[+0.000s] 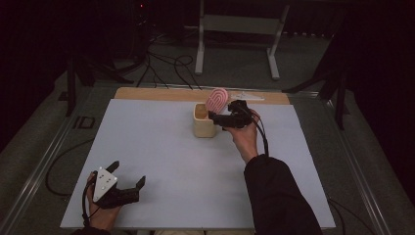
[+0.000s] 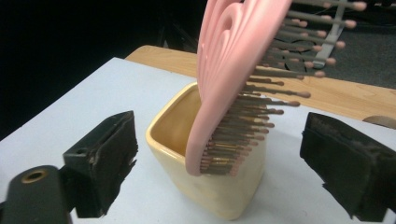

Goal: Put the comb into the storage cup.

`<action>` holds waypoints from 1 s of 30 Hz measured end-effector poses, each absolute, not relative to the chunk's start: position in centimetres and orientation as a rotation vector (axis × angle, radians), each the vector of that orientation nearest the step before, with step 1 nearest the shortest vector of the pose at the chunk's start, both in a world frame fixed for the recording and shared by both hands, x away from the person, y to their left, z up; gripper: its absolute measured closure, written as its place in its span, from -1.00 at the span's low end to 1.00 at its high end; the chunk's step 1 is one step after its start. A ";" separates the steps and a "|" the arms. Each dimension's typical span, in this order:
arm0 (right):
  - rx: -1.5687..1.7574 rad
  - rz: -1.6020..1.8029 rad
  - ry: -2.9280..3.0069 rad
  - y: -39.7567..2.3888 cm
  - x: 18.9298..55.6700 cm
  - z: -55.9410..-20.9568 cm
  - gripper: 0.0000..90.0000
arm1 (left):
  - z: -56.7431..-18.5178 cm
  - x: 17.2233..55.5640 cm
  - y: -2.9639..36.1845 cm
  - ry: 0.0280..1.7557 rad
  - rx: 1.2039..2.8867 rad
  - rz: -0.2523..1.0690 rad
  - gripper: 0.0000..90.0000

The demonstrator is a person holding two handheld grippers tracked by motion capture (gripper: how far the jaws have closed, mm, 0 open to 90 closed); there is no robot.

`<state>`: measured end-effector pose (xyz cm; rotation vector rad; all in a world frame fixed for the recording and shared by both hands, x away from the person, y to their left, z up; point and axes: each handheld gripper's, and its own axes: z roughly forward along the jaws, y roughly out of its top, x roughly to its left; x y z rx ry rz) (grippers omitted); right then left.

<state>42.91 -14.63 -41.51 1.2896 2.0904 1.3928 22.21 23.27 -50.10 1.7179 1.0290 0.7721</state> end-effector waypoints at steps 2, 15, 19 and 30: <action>1.285 1.407 2.105 -14.7 42.8 -41.5 -0.80 | -50.1 22.2 23.3 1.028 1.719 0.772 -1.00; 1.208 1.361 2.173 -14.6 42.1 -41.6 -0.82 | -50.1 22.2 23.2 1.028 1.720 0.775 -1.00; 1.206 1.353 2.174 -15.0 42.0 -41.7 -0.82 | -50.1 22.2 23.2 1.027 1.725 0.779 -1.00; 1.226 1.352 2.169 -16.0 41.7 -42.2 -0.82 | -50.1 22.2 23.2 1.029 1.723 0.780 -1.00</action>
